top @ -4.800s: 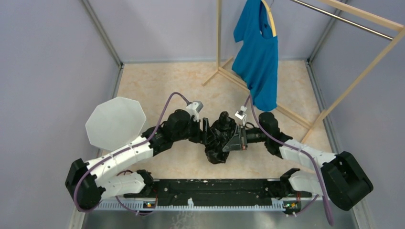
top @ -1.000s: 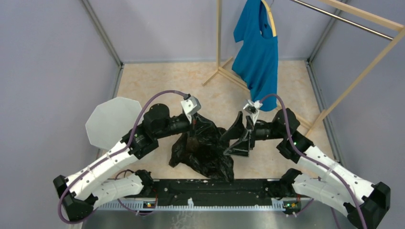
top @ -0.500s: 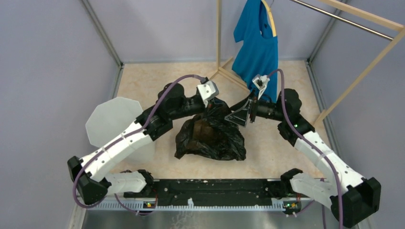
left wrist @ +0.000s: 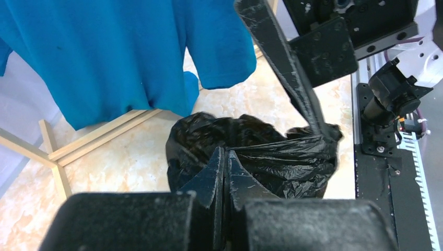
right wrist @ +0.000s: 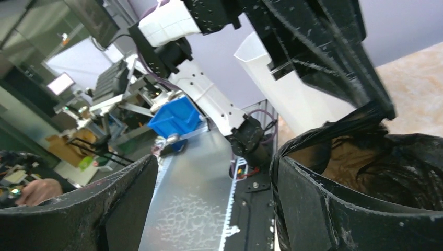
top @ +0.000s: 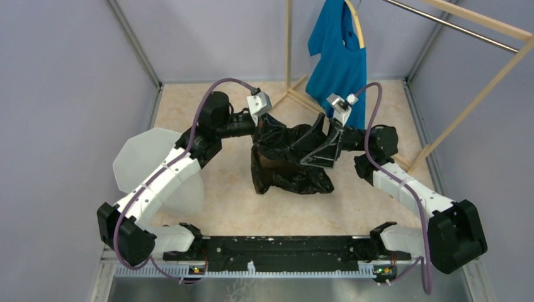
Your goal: Put the trash bags into the trash bin
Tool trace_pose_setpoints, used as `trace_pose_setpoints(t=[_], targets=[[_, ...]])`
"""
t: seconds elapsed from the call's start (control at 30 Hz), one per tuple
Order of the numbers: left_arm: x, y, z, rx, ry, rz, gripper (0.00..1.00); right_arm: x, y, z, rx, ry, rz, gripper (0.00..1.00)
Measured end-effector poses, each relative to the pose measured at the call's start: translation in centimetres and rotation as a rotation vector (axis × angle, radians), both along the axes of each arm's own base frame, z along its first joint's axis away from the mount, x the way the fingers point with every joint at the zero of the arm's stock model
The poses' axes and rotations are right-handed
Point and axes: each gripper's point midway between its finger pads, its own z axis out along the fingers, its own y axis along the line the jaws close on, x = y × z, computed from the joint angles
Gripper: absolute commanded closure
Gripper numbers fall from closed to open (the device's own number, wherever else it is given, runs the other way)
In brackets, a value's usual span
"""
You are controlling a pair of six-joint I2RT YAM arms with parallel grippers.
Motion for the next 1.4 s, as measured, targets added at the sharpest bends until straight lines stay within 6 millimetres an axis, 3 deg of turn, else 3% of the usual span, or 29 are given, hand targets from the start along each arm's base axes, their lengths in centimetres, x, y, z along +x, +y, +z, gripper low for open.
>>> trace_pose_setpoints(t=[0.1,0.2,0.33,0.53,0.6,0.77,0.83,0.97,1.03,1.17,1.27,1.4], targets=[[0.3,0.0,0.2,-0.012,0.002,0.014,1.00,-0.6,-0.2,-0.1,0.018,0.033,0.013,0.32],[0.7,0.2,0.2,-0.025,0.003,0.037,1.00,0.9,0.2,-1.0,-0.006,0.099,-0.044,0.42],[0.7,0.6,-0.3,-0.031,0.020,0.058,1.00,4.0,1.2,-3.2,-0.099,0.176,-0.183,0.44],[0.5,0.5,0.0,-0.052,0.033,0.051,1.00,4.3,3.1,-5.1,-0.151,0.172,-0.152,0.54],[0.5,0.5,0.1,-0.057,0.035,0.049,1.00,3.8,4.0,-5.8,-0.166,0.178,-0.121,0.63],[0.3,0.4,0.2,-0.064,0.050,0.042,1.00,4.0,5.0,-7.0,-0.204,0.181,-0.150,1.00],[0.3,0.4,0.2,-0.066,0.055,0.044,0.99,5.4,4.9,-7.5,-0.239,0.188,-0.231,1.00],[1.0,0.6,0.2,-0.069,0.070,0.095,0.25,8.3,2.8,-8.4,-0.314,0.223,-0.454,1.00],[2.1,1.0,-0.1,-0.070,0.111,0.171,0.04,10.1,0.3,-8.6,-0.338,0.255,-0.589,1.00],[5.2,1.8,-0.6,-0.049,0.195,0.348,0.01,13.0,-4.3,-9.5,-0.366,0.319,-0.791,1.00],[7.2,3.0,-1.9,-0.042,0.299,0.507,0.01,13.7,-6.9,-12.3,-0.425,0.400,-0.884,1.00],[6.5,4.5,-5.9,-0.010,0.472,0.610,0.01,13.3,-9.6,-16.4,-0.522,0.505,-0.964,1.00]])
